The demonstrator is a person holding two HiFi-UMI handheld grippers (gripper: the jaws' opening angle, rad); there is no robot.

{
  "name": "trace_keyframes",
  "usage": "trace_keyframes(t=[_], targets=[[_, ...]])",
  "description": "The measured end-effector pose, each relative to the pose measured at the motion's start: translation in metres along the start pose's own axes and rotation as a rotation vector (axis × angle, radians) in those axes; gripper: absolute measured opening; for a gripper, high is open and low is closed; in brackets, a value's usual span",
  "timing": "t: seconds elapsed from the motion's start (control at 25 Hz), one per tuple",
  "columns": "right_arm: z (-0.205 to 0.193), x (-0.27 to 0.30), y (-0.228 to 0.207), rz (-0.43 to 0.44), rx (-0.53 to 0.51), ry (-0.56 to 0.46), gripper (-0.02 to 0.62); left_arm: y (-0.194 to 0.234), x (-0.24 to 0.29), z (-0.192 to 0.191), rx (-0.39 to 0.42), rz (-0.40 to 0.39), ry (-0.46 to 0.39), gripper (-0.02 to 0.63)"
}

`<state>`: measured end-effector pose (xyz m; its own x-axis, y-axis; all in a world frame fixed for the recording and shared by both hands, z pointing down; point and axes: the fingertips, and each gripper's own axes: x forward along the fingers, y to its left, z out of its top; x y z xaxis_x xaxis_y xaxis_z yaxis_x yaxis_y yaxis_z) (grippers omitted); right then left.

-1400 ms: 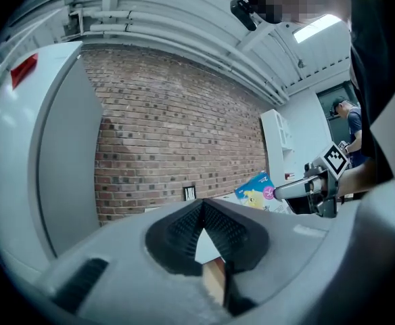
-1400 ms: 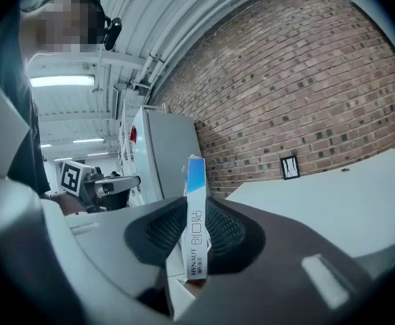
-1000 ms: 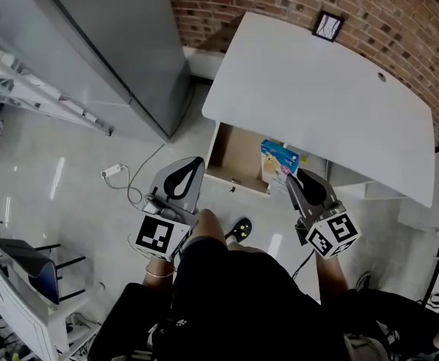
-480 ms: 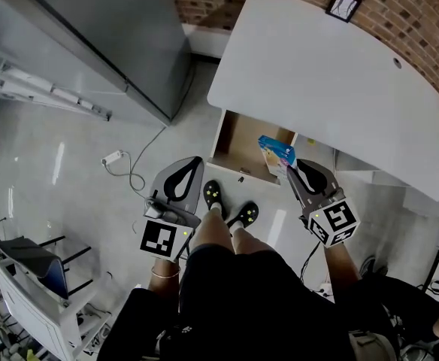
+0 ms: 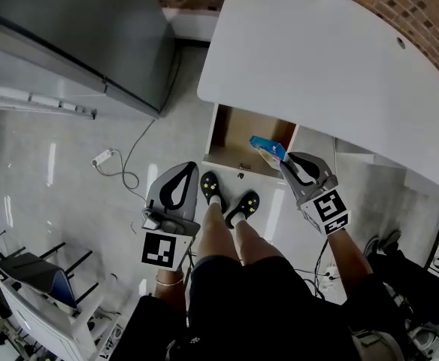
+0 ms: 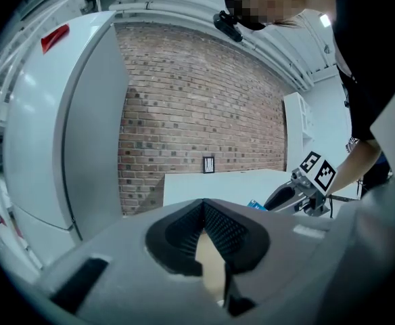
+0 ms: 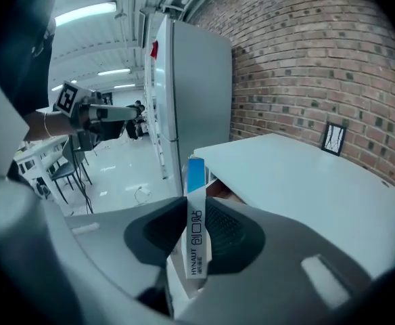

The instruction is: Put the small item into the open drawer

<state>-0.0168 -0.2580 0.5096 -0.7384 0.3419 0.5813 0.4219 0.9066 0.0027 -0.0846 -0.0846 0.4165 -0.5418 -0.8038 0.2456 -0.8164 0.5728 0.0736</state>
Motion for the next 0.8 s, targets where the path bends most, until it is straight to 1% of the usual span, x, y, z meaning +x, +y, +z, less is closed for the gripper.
trace_keyframes(t=[0.08, 0.16, 0.24, 0.32, 0.44, 0.6, 0.8], targets=[[-0.007, 0.011, 0.001, 0.004, -0.055, 0.03, 0.095, 0.001, 0.003, -0.012, -0.004, -0.011, 0.02, 0.0], [-0.013, 0.023, -0.001, 0.013, -0.09, 0.052, 0.095, 0.005, 0.008, -0.018, -0.008, -0.009, 0.022, 0.0], [-0.022, 0.033, -0.001, 0.027, -0.101, 0.075, 0.095, 0.008, 0.009, -0.025, -0.023, -0.001, 0.019, 0.0], [-0.032, 0.044, 0.0, 0.039, -0.115, 0.099, 0.095, 0.012, 0.007, -0.037, -0.032, 0.006, 0.034, 0.0], [-0.043, 0.058, 0.001, 0.052, -0.145, 0.121, 0.095, 0.018, 0.007, -0.054, -0.03, 0.016, 0.061, 0.0], [-0.053, 0.074, 0.001, 0.066, -0.186, 0.142, 0.095, 0.021, 0.012, -0.066, -0.031, 0.021, 0.06, 0.0], [-0.075, 0.095, 0.002, 0.086, -0.247, 0.208, 0.095, 0.025, 0.014, -0.082, -0.016, 0.025, 0.085, 0.0]])
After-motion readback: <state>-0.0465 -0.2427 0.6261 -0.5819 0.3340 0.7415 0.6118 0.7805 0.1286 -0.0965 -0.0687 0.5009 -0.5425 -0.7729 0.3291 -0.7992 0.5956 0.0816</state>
